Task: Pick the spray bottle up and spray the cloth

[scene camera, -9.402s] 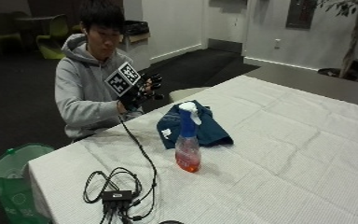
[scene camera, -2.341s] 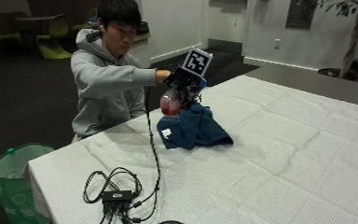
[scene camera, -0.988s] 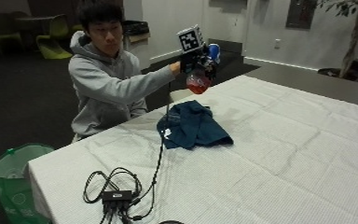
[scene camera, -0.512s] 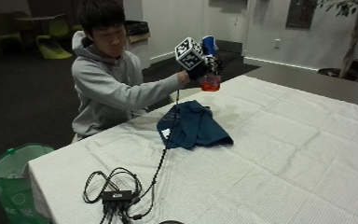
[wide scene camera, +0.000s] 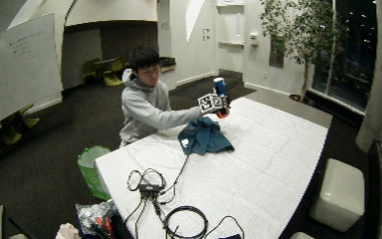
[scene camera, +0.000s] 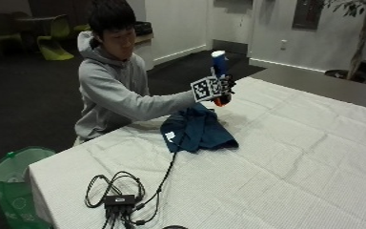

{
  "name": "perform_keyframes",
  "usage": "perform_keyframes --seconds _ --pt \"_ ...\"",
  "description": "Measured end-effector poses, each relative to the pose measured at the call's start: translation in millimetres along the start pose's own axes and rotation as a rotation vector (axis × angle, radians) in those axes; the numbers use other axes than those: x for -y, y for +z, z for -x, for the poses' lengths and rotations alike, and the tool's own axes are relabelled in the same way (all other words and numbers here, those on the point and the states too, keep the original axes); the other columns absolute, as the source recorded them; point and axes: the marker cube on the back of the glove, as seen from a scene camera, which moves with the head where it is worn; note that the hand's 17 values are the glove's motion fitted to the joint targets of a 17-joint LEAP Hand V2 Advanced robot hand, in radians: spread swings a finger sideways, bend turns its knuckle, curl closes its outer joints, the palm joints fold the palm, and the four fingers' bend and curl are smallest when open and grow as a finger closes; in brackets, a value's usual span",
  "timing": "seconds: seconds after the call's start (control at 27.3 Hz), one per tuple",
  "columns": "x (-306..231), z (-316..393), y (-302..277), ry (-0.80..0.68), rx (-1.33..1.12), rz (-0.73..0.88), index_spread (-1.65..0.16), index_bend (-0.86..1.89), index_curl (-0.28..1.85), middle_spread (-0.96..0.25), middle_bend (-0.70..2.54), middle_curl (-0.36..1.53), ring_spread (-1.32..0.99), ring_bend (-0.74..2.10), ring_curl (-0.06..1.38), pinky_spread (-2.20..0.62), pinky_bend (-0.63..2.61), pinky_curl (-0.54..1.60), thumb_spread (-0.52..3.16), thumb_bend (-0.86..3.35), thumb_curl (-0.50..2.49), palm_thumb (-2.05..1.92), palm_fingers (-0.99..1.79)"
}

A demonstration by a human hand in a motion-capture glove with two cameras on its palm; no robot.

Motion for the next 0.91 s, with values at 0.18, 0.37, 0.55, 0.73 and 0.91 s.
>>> perform_keyframes --seconds 0.18,0.37,0.55,0.73,0.91 --pt "2 -27 15 0.071 0.060 -0.002 -0.22 0.15 0.40 -0.07 0.28 0.44 -0.13 0.52 0.40 -0.22 0.54 0.38 0.40 -0.04 0.70 0.89 1.26" --pt "5 -50 34 0.101 0.054 0.035 -0.22 0.15 0.40 -0.07 0.28 0.43 -0.13 0.52 0.40 -0.22 0.54 0.38 0.40 -0.04 0.69 0.90 1.25" --pt "-8 -63 38 0.116 0.048 0.229 -0.23 0.15 0.40 -0.08 0.27 0.43 -0.13 0.51 0.39 -0.22 0.55 0.38 0.42 -0.04 0.69 0.90 1.23" --pt "4 -77 56 0.141 0.036 0.168 -0.24 0.15 0.39 -0.10 0.26 0.43 -0.14 0.50 0.39 -0.23 0.54 0.38 0.43 -0.04 0.69 0.90 1.22" --pt "-21 -78 53 0.129 0.026 0.435 -0.24 0.14 0.39 -0.11 0.26 0.43 -0.15 0.49 0.39 -0.23 0.54 0.38 0.46 -0.04 0.68 0.90 1.22"
